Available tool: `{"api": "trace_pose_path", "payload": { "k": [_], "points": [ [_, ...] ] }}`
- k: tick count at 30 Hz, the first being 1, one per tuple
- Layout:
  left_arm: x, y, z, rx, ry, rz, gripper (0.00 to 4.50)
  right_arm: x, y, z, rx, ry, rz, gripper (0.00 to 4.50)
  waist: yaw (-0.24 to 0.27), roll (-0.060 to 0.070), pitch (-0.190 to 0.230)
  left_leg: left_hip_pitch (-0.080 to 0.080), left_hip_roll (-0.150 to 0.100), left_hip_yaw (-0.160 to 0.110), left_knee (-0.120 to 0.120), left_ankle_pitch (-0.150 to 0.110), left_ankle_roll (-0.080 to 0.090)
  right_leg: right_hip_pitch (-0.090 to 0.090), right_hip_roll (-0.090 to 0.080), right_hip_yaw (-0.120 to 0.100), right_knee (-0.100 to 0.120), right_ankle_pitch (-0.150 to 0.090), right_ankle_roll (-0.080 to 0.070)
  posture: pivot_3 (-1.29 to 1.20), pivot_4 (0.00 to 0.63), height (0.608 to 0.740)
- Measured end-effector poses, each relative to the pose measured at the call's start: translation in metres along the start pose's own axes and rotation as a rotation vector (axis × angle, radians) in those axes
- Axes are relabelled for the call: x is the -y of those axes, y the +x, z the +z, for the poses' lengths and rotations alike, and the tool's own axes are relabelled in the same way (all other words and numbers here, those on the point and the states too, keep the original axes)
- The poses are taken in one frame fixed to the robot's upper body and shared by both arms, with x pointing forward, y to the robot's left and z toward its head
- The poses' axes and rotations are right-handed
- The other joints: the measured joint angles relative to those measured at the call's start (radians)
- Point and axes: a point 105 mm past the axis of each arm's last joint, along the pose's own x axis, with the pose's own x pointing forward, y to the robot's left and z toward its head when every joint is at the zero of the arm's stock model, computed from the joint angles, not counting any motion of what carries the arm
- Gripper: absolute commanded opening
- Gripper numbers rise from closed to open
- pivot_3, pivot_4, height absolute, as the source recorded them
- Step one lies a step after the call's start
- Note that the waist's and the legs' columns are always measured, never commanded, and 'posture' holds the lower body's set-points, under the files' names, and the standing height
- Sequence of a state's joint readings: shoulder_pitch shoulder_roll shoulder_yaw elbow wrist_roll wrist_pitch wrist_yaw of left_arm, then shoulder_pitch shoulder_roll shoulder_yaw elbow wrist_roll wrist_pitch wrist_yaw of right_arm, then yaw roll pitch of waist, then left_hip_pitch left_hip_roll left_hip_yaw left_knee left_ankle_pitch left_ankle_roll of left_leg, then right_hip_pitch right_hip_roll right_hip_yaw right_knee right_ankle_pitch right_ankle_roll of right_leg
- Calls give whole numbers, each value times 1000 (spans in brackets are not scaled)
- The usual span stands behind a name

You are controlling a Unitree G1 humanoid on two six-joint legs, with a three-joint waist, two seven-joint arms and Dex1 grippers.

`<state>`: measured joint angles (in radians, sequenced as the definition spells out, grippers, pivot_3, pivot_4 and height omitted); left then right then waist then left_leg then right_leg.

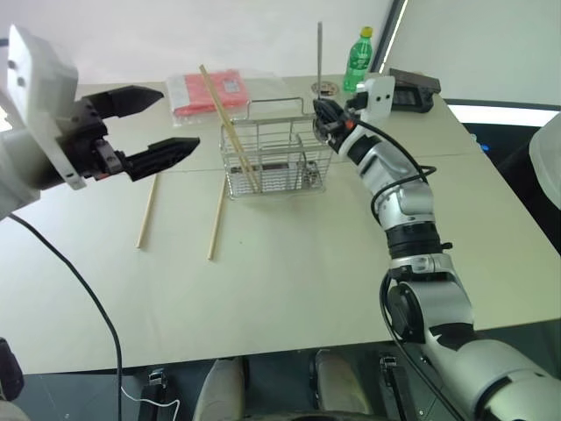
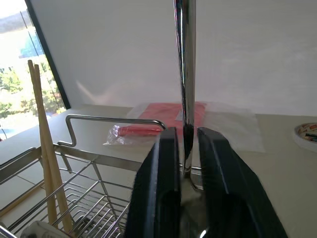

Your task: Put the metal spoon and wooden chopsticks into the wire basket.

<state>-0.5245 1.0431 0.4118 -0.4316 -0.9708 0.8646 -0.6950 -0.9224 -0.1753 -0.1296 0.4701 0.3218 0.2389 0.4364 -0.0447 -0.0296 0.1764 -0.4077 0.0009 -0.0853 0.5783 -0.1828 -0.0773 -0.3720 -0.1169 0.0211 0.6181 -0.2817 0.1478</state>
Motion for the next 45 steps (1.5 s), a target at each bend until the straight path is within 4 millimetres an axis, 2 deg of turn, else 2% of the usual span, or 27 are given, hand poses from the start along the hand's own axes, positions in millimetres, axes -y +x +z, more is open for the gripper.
{"api": "trace_pose_path", "payload": {
  "k": [4, 5, 14, 16, 18, 21, 24, 28, 33, 36, 41, 45],
  "points": [
    [0, 1, -1, -2, -1, -2, 4500, 1, -2, -3, -12, 10, -4, 4070, 0, 0, 0, 0, 0, 0, 0, 0, 0, 0, 0, 0, 0, 0, 0, 0, 150, 721],
    [0, 1, 0, -2, -2, -1, 4500, 2, -3, -3, -14, 10, -6, 4445, 0, 0, 0, 0, 0, 0, 0, 0, 0, 0, 0, 0, 0, 0, 0, 0, 150, 721],
    [-4, 0, 2, 8, -2, 7, 4500, 12, -8, 2, -33, -6, -27, 4445, 1, 0, 0, 0, 0, 0, 0, 0, 0, 0, 0, 0, 0, 0, 0, 0, 150, 721],
    [-5, -1, -1, -1, -4, 16, 4500, 9, -15, 15, -30, -40, 26, 4445, 3, 1, 0, 0, 0, 0, 0, 0, 0, 0, 0, 0, 0, 0, 0, 0, 150, 721],
    [-10, -4, -14, -37, -31, 38, 4500, 2, -28, 34, -27, -92, 117, 4445, 4, 1, 1, 0, 0, 0, -1, 0, 0, 0, 0, 0, -1, 0, 0, 0, 150, 721],
    [-24, -12, -38, -101, -94, 106, 4500, -15, -59, 68, -50, -193, 310, 4445, 5, 1, 1, -1, 0, 0, -1, 0, 0, 0, 0, 0, -1, 0, 0, 0, 150, 721],
    [-37, -18, -45, -119, -105, 171, 4500, -30, -84, 87, -94, -254, 455, 4445, 5, 0, 0, 0, 0, 0, -1, 0, 0, 1, 0, 0, -2, -1, 0, 0, 150, 721],
    [-63, -20, -65, -176, -129, 307, 4500, -32, -122, 82, -234, -255, 574, 4445, 12, 0, 0, 0, 0, 0, 1, 0, 0, 2, 0, 0, -3, -2, -3, 0, 150, 721],
    [-96, -9, -110, -298, -238, 475, 4500, -41, -152, 70, -342, -230, 657, 4445, 30, -2, -1, -1, 0, 1, 2, 0, 0, 2, 0, 0, -4, -1, 0, 0, 150, 721],
    [-111, 2, -144, -404, -312, 539, 4500, -47, -160, 65, -352, -216, 664, 4445, 35, -2, -1, -1, 0, 1, 2, 0, 1, 1, 0, 0, -4, 0, 0, 0, 150, 721],
    [-125, 24, -185, -530, -425, 607, 4500, -55, -166, 63, -339, -203, 636, 4445, 36, -4, -1, -2, 0, 1, 2, 0, 1, 1, 0, -1, -4, 0, 1, 0, 150, 721],
    [-130, 38, -203, -583, -488, 647, 4500, -58, -172, 63, -333, -183, 614, 4445, 34, -6, -1, -2, 0, 1, 2, 0, 1, 1, 0, -1, -4, 1, 2, 0, 150, 721]
  ]
}}
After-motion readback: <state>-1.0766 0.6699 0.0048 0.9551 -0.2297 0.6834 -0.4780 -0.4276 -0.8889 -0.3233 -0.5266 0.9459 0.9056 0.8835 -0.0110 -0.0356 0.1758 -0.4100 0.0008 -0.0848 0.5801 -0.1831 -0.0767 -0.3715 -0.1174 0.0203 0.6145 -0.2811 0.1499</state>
